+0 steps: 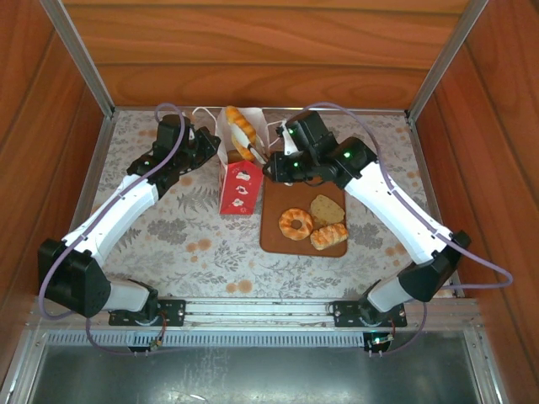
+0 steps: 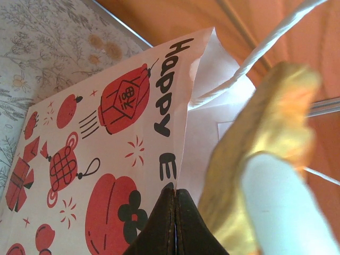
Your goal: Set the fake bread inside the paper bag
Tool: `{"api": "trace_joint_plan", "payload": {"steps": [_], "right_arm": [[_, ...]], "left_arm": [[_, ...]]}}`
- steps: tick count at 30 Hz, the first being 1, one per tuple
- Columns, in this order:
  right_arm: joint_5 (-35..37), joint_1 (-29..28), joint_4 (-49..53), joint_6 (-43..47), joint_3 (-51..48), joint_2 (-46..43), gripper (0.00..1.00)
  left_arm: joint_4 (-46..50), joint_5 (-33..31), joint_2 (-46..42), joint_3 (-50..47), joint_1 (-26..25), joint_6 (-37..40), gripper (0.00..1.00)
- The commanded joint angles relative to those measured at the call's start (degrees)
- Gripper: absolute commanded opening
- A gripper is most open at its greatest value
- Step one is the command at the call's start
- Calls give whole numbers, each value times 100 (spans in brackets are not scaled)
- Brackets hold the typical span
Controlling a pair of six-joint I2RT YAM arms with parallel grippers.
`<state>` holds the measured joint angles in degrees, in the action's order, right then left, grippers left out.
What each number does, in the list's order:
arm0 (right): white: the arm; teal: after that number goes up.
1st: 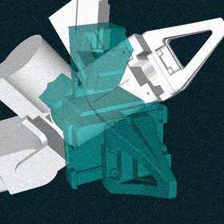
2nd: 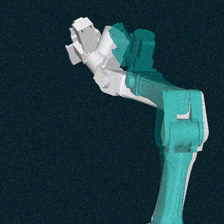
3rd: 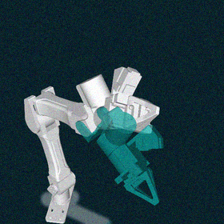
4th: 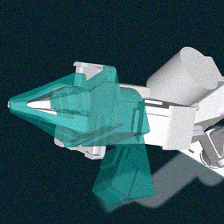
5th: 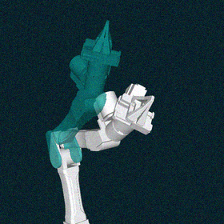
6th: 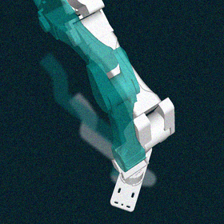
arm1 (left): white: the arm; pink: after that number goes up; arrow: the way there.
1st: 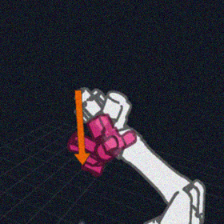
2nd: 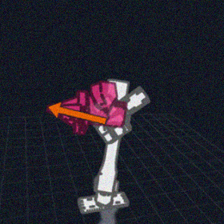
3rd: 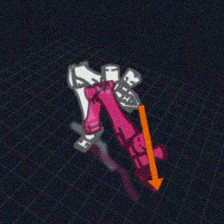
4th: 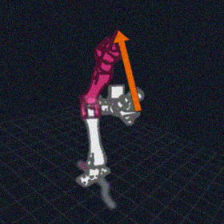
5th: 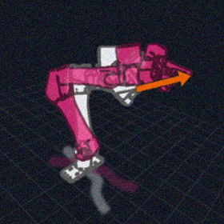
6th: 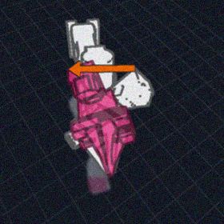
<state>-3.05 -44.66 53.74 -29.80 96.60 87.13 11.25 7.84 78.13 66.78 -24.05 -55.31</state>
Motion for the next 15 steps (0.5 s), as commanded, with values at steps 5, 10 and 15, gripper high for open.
{"api": "trace_joint_plan", "payload": {"steps": [5,10,15], "right_arm": [[100,-42,118,399,187,103,39],[142,-12,238,545,317,94,55],[69,28,322,606,540,111,57]], "left_arm": [[-70,87,-193,19,14,143,0],[-62,77,-202,6,14,161,0],[-18,52,-243,-21,15,187,0]]}}
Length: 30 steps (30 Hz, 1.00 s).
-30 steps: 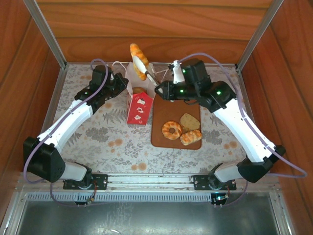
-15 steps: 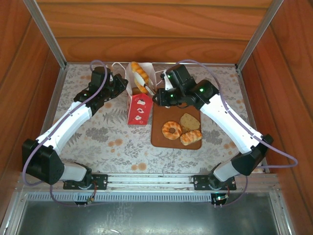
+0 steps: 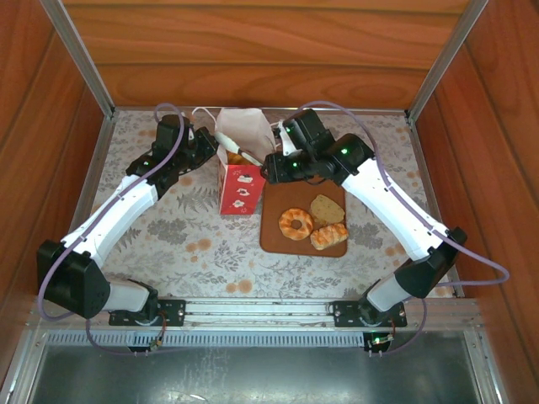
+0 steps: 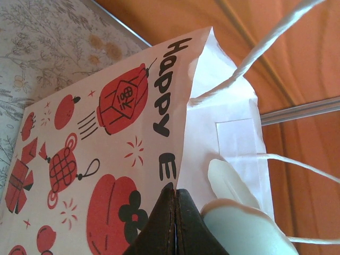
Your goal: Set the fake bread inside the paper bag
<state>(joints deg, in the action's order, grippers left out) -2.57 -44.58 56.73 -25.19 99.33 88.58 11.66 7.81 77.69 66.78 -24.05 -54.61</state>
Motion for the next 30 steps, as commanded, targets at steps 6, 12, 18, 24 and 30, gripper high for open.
{"api": "trace_joint_plan", "payload": {"steps": [6,12,18,24,30], "right_arm": [[106,70,93,314,595,-137,53],[288,201,328,461,878,-185,46],[187,392,345,602,1311,-242,45],[297,665,786,807,2074,-262,45],[773,1023,1456,940,2125,-513,45]], "left_arm": [[26,5,-271,-78,46,139,13],[164,-12,-478,-105,144,214,26],[242,-17,-743,-153,243,308,46],[290,43,-1045,-200,390,465,67],[415,-55,-1405,-403,659,587,78]]}}
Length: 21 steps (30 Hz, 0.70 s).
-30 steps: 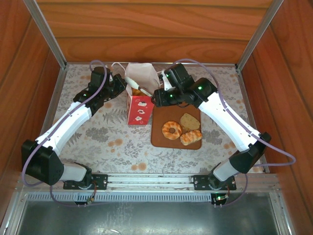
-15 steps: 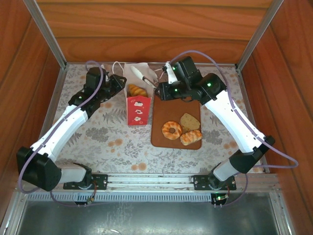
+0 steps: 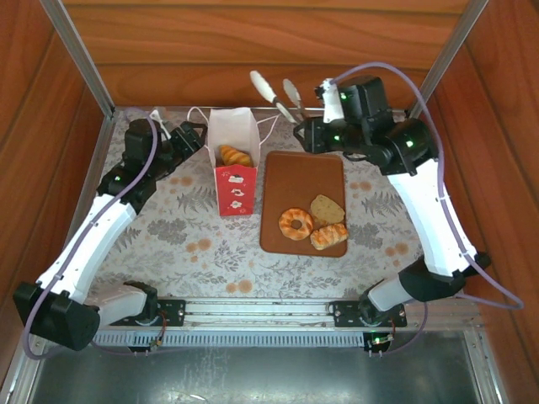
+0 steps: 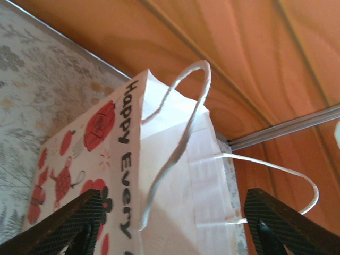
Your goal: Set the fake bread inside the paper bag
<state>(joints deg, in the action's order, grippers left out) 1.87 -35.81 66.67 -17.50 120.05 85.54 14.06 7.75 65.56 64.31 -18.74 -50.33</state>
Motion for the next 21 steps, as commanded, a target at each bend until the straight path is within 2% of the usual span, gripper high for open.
{"api": "trace_joint_plan", "payload": {"steps": [1,9,18,21], "right_arm": [[393,197,569,189,-30,-272,44],[1049,531,1373,164,-1007,-975,45],[1131,594,1704,261,-2288,-1355,44],[892,593,1700,420,-2589,-1301,42]], "left_arm": [[183,-71,-257,-217,177,157,79],[360,-213,-747,-663,399,224,87],[369,-169,-777,-915,433,240,89],[370,-143,-755,-921,442,242,89]]}}
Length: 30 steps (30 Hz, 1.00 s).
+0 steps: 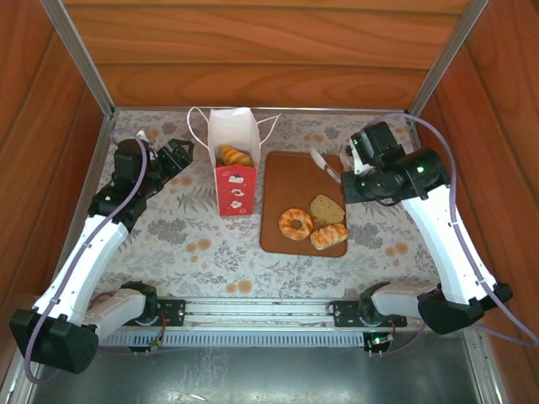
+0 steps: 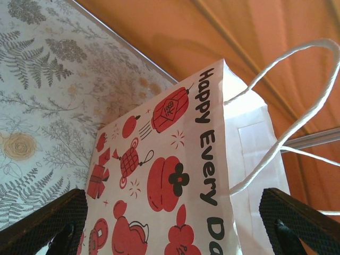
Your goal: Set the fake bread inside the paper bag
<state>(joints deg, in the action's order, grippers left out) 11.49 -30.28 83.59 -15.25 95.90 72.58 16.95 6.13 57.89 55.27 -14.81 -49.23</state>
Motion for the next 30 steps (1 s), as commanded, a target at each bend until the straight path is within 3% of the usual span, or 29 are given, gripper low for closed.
{"api": "trace_joint_plan", "payload": {"steps": [1,14,30], "right_arm": [[-200,40,8,234,-251,25,41],[-1086,-273,723,409,-638,732,34],[-841,-560,1318,5,-698,1456,34]], "left_arm": [[80,20,19,-22,48,133,89],[91,2,-11,-107,75,86,89],[134,-47,-124,-184,111,124,89]]}}
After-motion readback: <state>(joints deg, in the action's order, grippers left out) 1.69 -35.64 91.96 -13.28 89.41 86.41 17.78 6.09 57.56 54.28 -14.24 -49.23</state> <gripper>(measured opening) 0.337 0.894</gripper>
